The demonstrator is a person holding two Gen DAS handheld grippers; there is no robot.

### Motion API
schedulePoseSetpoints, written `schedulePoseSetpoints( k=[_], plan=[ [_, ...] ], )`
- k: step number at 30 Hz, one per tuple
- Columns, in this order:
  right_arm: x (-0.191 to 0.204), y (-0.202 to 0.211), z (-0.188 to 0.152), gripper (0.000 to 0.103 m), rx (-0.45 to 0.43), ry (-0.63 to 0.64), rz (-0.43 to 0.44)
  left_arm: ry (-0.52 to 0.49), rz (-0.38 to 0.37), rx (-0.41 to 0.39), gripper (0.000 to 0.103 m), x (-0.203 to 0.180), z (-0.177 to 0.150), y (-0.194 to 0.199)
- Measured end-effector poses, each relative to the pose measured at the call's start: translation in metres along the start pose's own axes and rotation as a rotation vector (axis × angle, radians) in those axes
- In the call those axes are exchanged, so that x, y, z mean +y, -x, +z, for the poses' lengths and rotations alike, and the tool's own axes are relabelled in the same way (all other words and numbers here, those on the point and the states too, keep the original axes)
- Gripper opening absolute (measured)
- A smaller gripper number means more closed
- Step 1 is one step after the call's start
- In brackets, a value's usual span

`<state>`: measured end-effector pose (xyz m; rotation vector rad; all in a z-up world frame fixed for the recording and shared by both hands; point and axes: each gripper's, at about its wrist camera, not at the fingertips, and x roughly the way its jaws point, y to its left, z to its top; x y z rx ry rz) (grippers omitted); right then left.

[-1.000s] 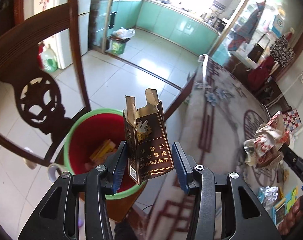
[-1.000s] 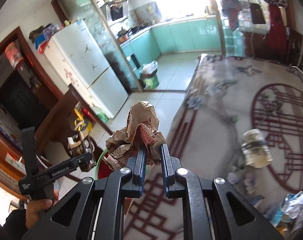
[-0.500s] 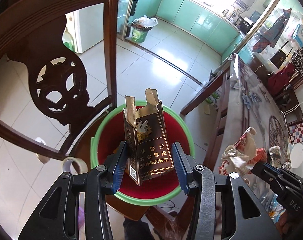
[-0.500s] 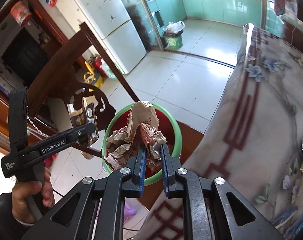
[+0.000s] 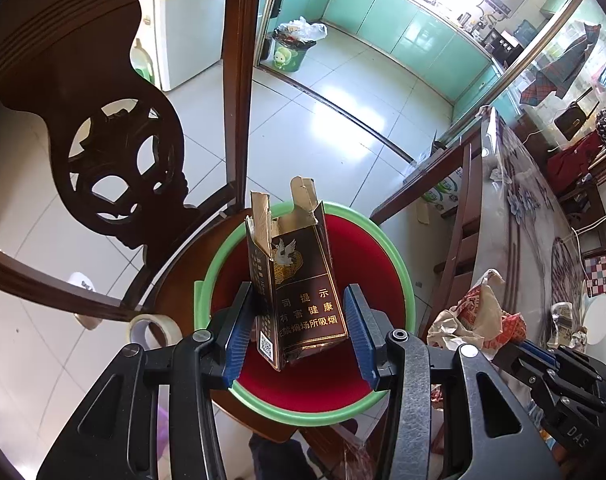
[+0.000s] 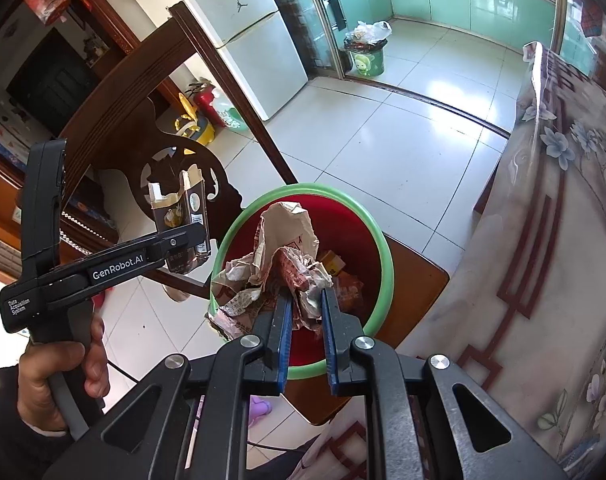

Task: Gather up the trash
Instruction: 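Carry the cigarette pack and crumpled paper to the red bin and release both, then return both tools to the table and grasp white crumpled paper with the right tool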

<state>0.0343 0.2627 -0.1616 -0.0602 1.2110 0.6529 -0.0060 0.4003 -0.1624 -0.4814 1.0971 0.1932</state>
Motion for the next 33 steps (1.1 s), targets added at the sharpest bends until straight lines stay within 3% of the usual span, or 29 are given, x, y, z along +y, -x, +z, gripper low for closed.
schedulePoseSetpoints(
  k=[4, 5, 6, 7, 11, 16, 22, 27, 33],
  plan=[
    [-0.002, -0.003, -0.002, 0.019, 0.021, -0.010, 0.010, 0.012, -0.008, -0.004, 0.052, 0.000, 0.002, 0.000],
    [-0.001, -0.004, -0.003, 0.024, 0.023, -0.005, 0.013, 0.023, -0.003, -0.014, 0.059, 0.001, 0.003, 0.001],
    [0.000, -0.003, -0.004, 0.026, 0.018, 0.007, 0.018, 0.035, 0.004, -0.027, 0.075, 0.002, 0.004, 0.004],
    [0.001, -0.001, -0.005, 0.027, 0.007, 0.022, 0.018, 0.041, 0.008, -0.038, 0.082, 0.002, 0.005, 0.005],
    [0.006, 0.006, -0.008, 0.047, -0.027, 0.064, 0.008, 0.048, 0.010, -0.074, 0.082, 0.001, 0.006, 0.014],
    [-0.001, 0.031, -0.016, 0.048, -0.077, 0.037, 0.018, 0.051, -0.016, -0.090, 0.082, -0.010, 0.000, 0.025],
    [-0.030, 0.090, -0.041, 0.048, -0.159, -0.051, -0.003, -0.053, -0.051, -0.118, 0.082, -0.058, -0.012, 0.041],
    [-0.076, 0.160, -0.086, 0.048, -0.246, -0.152, -0.038, -0.164, -0.108, -0.125, 0.082, -0.118, -0.035, 0.052],
    [-0.163, 0.245, -0.167, 0.050, -0.327, -0.315, -0.150, -0.301, -0.163, -0.119, 0.082, -0.199, -0.081, 0.060]
  ],
)
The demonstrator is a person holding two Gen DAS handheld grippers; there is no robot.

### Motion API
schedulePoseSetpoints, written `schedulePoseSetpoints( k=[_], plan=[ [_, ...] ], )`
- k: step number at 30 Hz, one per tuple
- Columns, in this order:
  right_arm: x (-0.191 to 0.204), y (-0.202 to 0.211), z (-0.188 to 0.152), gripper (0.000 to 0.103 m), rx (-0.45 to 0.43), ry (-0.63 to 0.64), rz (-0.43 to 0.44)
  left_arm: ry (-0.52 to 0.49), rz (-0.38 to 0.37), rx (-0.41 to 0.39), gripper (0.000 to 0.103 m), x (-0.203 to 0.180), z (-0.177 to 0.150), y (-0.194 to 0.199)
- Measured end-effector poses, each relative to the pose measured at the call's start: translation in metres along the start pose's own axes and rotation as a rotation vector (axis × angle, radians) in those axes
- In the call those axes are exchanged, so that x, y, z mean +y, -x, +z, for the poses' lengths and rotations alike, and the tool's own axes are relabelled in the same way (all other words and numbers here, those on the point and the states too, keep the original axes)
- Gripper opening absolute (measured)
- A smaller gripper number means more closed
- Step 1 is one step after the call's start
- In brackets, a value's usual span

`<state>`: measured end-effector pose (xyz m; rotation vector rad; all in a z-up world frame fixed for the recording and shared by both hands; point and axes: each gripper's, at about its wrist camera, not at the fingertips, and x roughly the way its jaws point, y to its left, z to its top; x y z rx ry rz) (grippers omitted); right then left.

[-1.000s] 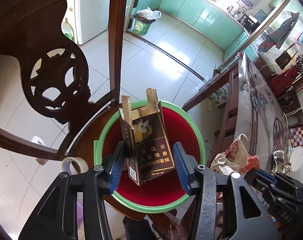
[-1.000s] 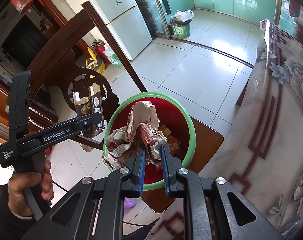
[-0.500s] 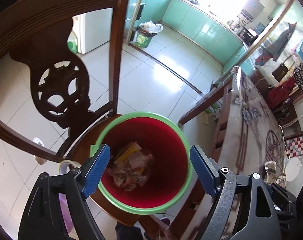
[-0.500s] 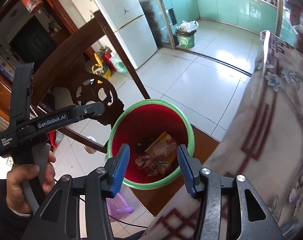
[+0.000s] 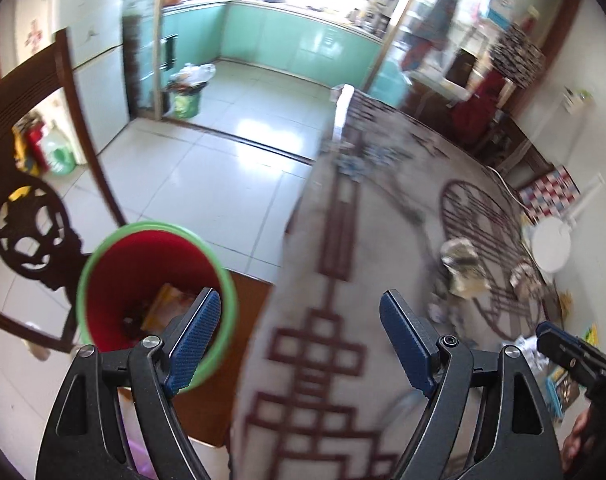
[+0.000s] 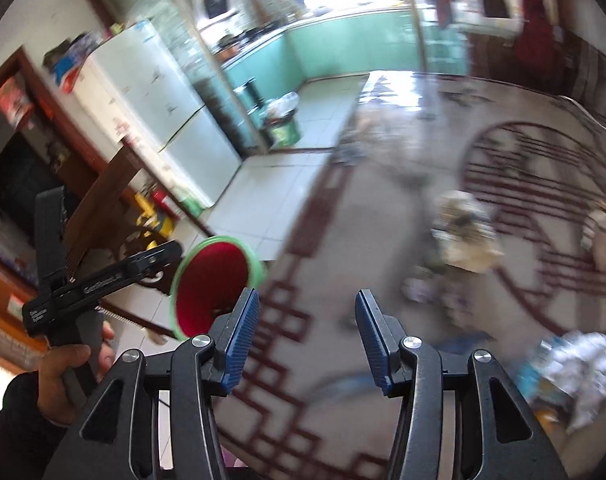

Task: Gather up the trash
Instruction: 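Return both tools to the table and grasp white crumpled paper with the right tool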

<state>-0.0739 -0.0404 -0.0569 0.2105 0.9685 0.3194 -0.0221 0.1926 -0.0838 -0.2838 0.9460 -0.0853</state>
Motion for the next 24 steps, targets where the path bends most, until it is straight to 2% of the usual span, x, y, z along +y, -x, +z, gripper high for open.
schedulePoseSetpoints(
  k=[3, 6, 9, 12, 16, 18, 19, 21, 22, 24],
  plan=[
    [-0.070, 0.040, -0.018, 0.055, -0.031, -0.094, -0.122, -0.039, -0.027, 0.015, 0.082, -0.051, -0.016, -0.004],
    [-0.142, 0.072, -0.042, 0.056, -0.041, -0.195, -0.241, -0.090, -0.071, 0.036, 0.082, -0.105, -0.036, -0.010],
    [-0.208, 0.082, -0.064, 0.056, 0.003, -0.297, -0.316, -0.152, -0.105, 0.050, 0.082, -0.153, -0.059, -0.014],
    [-0.254, 0.072, -0.079, 0.056, 0.054, -0.359, -0.309, -0.218, -0.146, 0.084, 0.082, -0.193, -0.079, -0.020],
    [-0.288, 0.044, -0.087, 0.056, 0.116, -0.391, -0.210, -0.308, -0.170, 0.137, 0.082, -0.236, -0.097, -0.028],
    [-0.302, 0.034, -0.091, 0.056, 0.114, -0.421, -0.105, -0.336, -0.177, 0.155, 0.082, -0.253, -0.102, -0.032],
    [-0.305, 0.035, -0.091, 0.056, 0.101, -0.425, -0.095, -0.355, -0.177, 0.162, 0.082, -0.262, -0.104, -0.035],
    [-0.309, 0.044, -0.086, 0.030, 0.075, -0.394, -0.085, -0.393, -0.185, 0.171, 0.082, -0.280, -0.106, -0.041],
    [-0.311, 0.051, -0.083, 0.014, 0.058, -0.385, -0.058, -0.416, -0.186, 0.178, 0.082, -0.289, -0.107, -0.046],
    [-0.315, 0.066, -0.078, 0.011, 0.024, -0.376, -0.064, -0.443, -0.198, 0.197, 0.082, -0.302, -0.108, -0.055]
  ],
)
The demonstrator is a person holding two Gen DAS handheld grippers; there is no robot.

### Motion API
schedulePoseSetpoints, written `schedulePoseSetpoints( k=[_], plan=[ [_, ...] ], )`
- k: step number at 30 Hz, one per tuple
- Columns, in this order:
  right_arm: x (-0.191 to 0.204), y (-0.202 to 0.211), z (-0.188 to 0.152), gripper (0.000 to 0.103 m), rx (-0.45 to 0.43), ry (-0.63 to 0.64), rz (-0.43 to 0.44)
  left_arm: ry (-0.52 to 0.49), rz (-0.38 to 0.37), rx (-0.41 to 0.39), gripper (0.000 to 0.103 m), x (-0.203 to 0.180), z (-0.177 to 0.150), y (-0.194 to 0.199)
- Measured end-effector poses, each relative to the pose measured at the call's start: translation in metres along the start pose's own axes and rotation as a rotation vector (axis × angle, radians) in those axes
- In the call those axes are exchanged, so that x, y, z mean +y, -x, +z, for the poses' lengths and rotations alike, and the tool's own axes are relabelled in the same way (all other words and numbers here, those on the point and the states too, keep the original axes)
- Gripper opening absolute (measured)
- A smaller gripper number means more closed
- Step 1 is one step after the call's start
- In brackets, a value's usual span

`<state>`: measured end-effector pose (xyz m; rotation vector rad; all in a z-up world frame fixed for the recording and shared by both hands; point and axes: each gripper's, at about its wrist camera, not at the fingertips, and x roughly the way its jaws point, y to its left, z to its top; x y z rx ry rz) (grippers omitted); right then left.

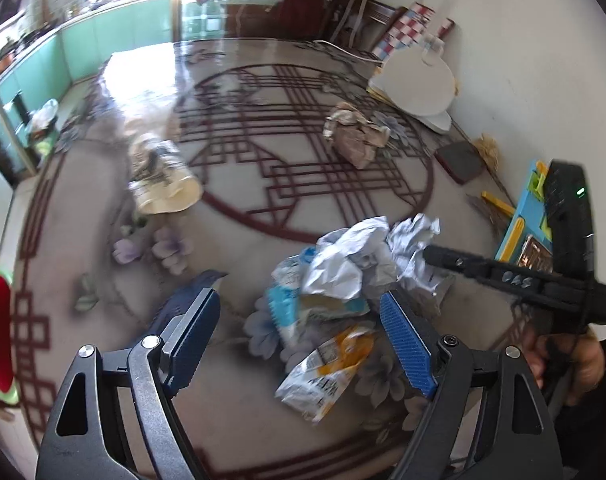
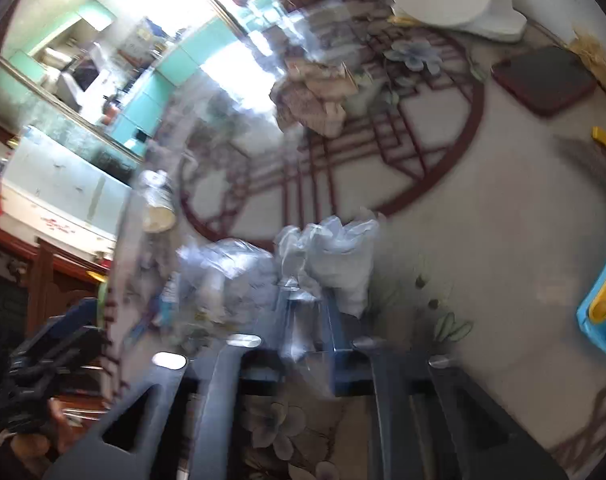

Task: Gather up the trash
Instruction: 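Return both tools to the table and grasp white crumpled paper with the right tool, then grasp the white plastic bag with the left tool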

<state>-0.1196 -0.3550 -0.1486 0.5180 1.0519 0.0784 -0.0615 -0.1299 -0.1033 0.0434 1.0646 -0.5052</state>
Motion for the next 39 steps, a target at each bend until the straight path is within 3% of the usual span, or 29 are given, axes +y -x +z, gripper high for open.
schedulePoseSetpoints(
  k=[4, 9, 10, 11, 12, 15, 16, 17, 23, 31, 39],
  plan=[
    [-0.009, 0.029, 0.007, 0.011, -0.054, 0.010, 0.001, -0.040, -0.018, 0.082, 0.082, -0.020, 0.013, -0.033],
    [-0.016, 0.056, 0.008, 0.011, -0.096, -0.007, -0.014, -0.022, -0.006, 0.170, 0.082, -0.027, 0.020, -0.070],
    [-0.018, 0.060, 0.009, 0.011, -0.099, -0.014, -0.015, -0.012, -0.010, 0.178, 0.078, -0.026, 0.021, -0.075],
    [-0.023, 0.064, 0.009, 0.011, -0.103, -0.018, -0.012, 0.004, -0.026, 0.180, 0.072, -0.026, 0.020, -0.077],
    [-0.024, 0.069, 0.009, 0.011, -0.110, -0.021, -0.007, 0.021, -0.044, 0.187, 0.057, -0.024, 0.020, -0.079],
    [-0.025, 0.082, 0.009, 0.011, -0.138, -0.027, 0.008, 0.051, -0.070, 0.200, 0.043, -0.022, 0.020, -0.081],
    [-0.026, 0.085, 0.009, 0.011, -0.143, -0.027, 0.012, 0.044, -0.060, 0.197, 0.014, -0.023, 0.021, -0.079],
    [-0.024, 0.087, 0.010, 0.011, -0.148, -0.025, 0.014, 0.032, -0.044, 0.201, 0.010, -0.023, 0.021, -0.079],
    [-0.001, 0.091, 0.020, 0.011, -0.185, 0.023, 0.032, 0.115, -0.048, 0.135, 0.009, -0.004, 0.023, -0.048],
    [0.050, 0.101, 0.031, 0.011, -0.241, 0.114, 0.085, 0.278, -0.061, -0.044, 0.009, 0.036, 0.023, 0.022],
    [0.112, 0.117, 0.035, 0.011, -0.297, 0.232, 0.146, 0.344, 0.081, -0.175, 0.009, 0.074, 0.015, 0.082]
  ],
)
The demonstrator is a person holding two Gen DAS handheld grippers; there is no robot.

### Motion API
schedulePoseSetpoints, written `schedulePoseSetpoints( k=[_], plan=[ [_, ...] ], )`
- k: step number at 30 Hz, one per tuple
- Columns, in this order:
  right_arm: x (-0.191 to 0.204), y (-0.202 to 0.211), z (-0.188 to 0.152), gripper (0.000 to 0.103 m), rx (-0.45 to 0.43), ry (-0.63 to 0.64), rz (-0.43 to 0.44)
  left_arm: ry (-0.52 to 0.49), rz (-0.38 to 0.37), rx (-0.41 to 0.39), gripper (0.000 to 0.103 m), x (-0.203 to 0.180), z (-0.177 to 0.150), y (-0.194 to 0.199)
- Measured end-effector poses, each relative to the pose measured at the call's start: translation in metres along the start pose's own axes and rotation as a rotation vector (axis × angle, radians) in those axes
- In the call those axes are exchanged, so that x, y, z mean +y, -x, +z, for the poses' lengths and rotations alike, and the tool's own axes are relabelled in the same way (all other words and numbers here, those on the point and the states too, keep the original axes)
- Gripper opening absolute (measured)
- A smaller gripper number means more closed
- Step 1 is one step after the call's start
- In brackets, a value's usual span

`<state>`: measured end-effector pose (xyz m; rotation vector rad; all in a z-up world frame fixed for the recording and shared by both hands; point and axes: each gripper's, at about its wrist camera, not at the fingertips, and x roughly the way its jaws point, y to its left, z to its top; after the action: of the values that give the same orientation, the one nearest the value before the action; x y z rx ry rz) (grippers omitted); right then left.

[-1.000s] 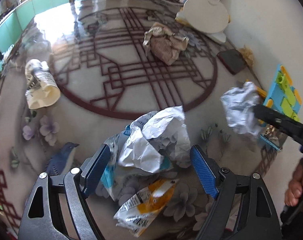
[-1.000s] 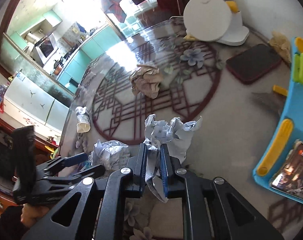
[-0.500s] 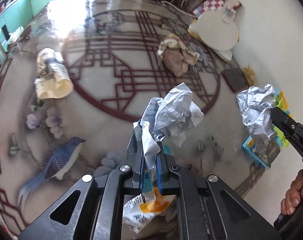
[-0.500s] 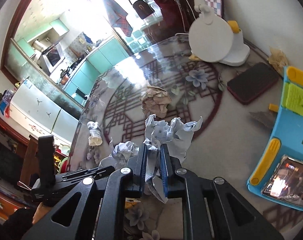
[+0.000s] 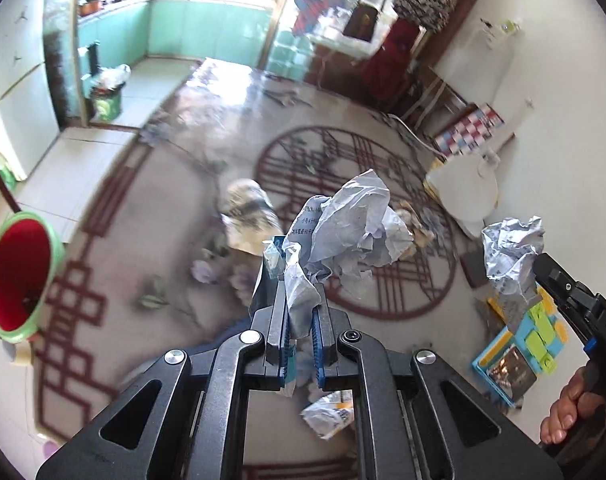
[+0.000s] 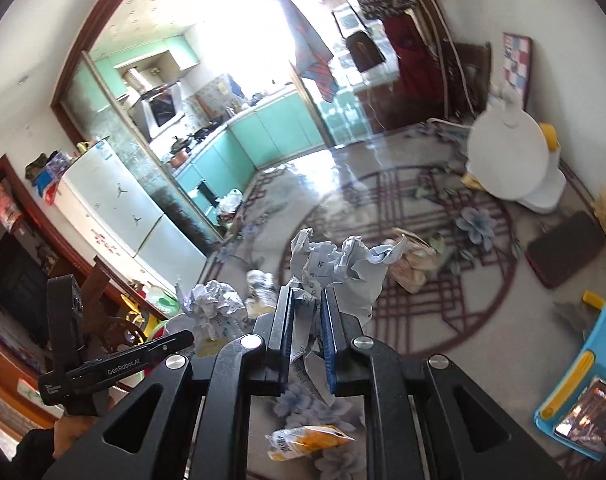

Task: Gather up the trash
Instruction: 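Grasp the white plastic bag with the left tool, then carry the white bag and white paper over the red bin and open both tools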

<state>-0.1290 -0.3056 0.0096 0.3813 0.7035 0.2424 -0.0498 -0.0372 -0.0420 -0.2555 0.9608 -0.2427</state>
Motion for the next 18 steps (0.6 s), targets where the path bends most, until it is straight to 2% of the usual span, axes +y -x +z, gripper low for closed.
schedulePoseSetpoints(
  k=[4, 9, 18],
  plan=[
    [0.028, -0.003, 0.005, 0.011, -0.011, 0.043, 0.029, 0.030, 0.018, -0.043, 0.009, 0.020, 0.005, 0.022],
    [0.051, -0.013, 0.005, 0.011, 0.000, 0.070, 0.055, 0.054, 0.033, -0.075, 0.009, 0.037, 0.009, 0.028],
    [0.090, -0.034, 0.005, 0.011, 0.004, 0.098, 0.043, 0.079, 0.024, -0.096, 0.009, 0.084, 0.014, 0.040]
  ],
)
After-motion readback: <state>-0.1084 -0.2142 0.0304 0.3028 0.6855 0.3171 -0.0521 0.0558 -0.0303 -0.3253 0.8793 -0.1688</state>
